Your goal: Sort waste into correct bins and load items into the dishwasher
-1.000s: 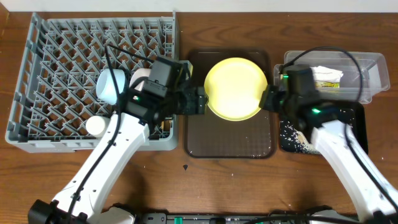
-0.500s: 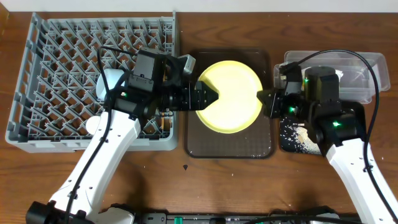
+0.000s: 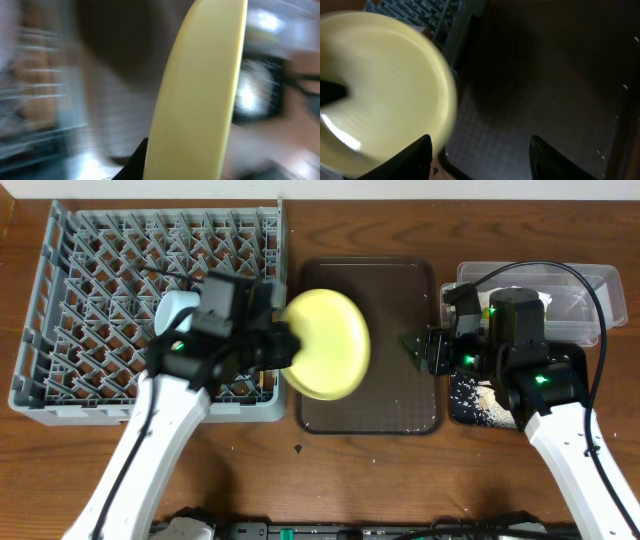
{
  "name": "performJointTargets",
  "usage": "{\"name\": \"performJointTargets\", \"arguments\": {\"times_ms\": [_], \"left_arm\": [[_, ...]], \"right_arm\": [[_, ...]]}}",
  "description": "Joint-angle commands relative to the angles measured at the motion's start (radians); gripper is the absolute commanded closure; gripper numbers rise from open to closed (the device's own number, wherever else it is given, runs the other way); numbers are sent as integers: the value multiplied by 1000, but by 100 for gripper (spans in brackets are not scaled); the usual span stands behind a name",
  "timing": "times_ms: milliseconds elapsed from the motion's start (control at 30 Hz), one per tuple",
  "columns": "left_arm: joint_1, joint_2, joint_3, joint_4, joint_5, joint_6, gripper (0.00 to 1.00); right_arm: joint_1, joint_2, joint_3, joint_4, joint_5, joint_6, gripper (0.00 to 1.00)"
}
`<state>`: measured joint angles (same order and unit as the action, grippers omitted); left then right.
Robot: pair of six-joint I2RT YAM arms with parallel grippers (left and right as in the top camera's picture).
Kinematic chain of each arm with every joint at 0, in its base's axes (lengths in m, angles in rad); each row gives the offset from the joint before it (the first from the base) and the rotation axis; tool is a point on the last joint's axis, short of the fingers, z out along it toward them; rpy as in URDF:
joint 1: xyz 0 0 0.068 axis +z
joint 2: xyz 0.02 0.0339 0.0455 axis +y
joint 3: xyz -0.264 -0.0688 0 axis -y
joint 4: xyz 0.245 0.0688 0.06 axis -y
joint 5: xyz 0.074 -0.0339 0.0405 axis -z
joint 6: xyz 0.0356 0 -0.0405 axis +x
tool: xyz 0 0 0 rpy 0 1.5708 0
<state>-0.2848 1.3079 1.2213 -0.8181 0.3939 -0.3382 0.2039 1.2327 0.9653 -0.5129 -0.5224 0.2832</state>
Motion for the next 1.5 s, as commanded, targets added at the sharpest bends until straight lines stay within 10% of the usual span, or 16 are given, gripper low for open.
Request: {"name": "performJointTargets", "arguments": {"times_ms": [0,300,500,1467], "left_arm": [[40,-139,82,-40,-539,132,92],[179,-260,81,47,-996,468,92],[244,-163,61,137,-1009,840,92],[425,320,59,304,-883,740,83]], "right_arm": [[-7,-10,6,-13,28,-12,39],[-6,-10,6,-7,34,-19,37],[-6,-10,6,-7,66,-19,36],[-6,-10,6,-6,71,-19,34]]}}
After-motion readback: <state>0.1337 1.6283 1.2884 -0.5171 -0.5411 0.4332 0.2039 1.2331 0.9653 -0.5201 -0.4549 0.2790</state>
